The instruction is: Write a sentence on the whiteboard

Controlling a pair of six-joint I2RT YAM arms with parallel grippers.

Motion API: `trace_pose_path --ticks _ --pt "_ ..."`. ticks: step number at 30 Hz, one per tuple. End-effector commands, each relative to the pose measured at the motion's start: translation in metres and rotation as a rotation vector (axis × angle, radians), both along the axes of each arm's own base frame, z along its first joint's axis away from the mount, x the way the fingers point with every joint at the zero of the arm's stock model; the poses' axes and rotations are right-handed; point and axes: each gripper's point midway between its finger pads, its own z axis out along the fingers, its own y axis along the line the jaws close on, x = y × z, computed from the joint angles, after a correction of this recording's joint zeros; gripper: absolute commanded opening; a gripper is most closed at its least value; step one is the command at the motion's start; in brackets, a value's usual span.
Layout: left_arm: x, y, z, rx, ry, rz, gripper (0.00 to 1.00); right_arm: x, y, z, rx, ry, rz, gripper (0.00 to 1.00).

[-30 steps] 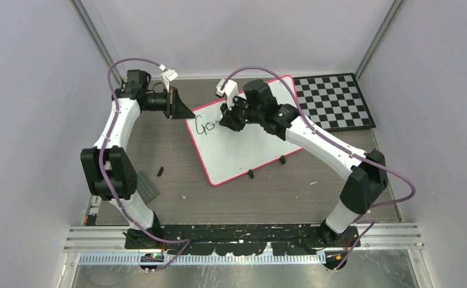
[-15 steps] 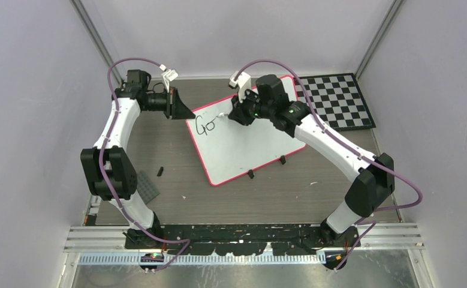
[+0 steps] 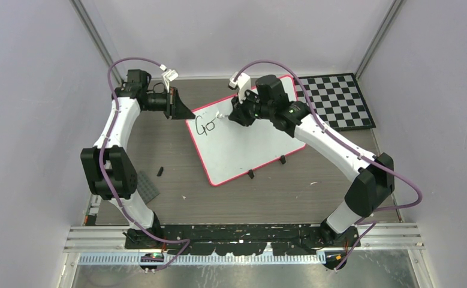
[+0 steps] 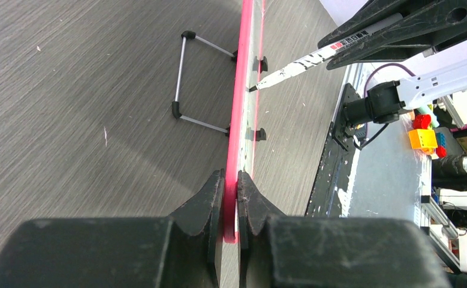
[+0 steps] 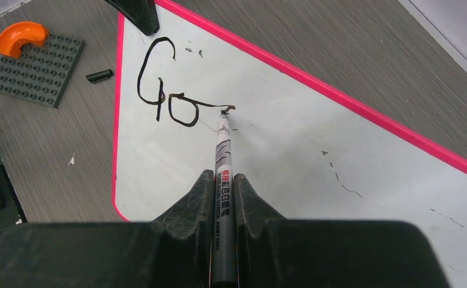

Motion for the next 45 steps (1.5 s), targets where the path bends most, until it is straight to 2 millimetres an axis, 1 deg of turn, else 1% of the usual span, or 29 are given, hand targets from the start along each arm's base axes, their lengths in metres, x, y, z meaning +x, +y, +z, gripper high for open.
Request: trace_pose_path --ticks 1,4,9,13,17,19,23,30,39,42,45 --pt "0.001 0.001 0.0 0.022 -0.014 -0.003 0.0 -0.002 0.01 0.01 0.011 -0.03 0.037 0.0" --pt "0.001 0.0 0.0 0.023 -0.016 -0.004 0.0 -0.006 0.008 0.003 -0.011 -0.025 0.045 0.0" --pt "0.0 0.001 -0.001 0.028 -0.015 -0.004 0.0 -0.01 -0.003 -0.008 -0.056 -0.026 0.04 0.0" --pt "0.0 0.001 -0.001 0.029 -0.017 -0.006 0.0 -0.007 -0.016 -0.007 -0.075 -0.031 0.014 0.0" --pt "0.0 0.001 0.0 0.029 -0.02 -0.009 0.0 0.002 -0.027 -0.004 -0.09 -0.046 -0.013 0.0" --pt "0.0 0.001 0.0 0.028 -0.019 -0.01 0.0 0.007 -0.03 -0.001 -0.091 -0.055 -0.024 0.0" --pt "0.0 0.0 0.0 0.024 -0.019 -0.013 0.0 0.015 -0.025 0.009 -0.067 -0.072 -0.035 0.0" --pt "0.0 0.001 -0.001 0.025 -0.023 -0.015 0.0 0.023 -0.012 0.018 -0.032 -0.076 -0.035 0.0" --pt "0.001 0.001 -0.002 0.028 -0.024 -0.017 0.0 0.012 0.008 0.014 -0.023 -0.065 0.019 0.0" --pt "0.001 0.001 -0.002 0.032 -0.025 -0.018 0.0 0.009 0.01 0.014 -0.023 -0.063 0.028 0.0" --pt "0.0 0.001 -0.003 0.035 -0.023 -0.023 0.0 0.006 0.008 0.015 -0.026 -0.063 0.026 0.0"
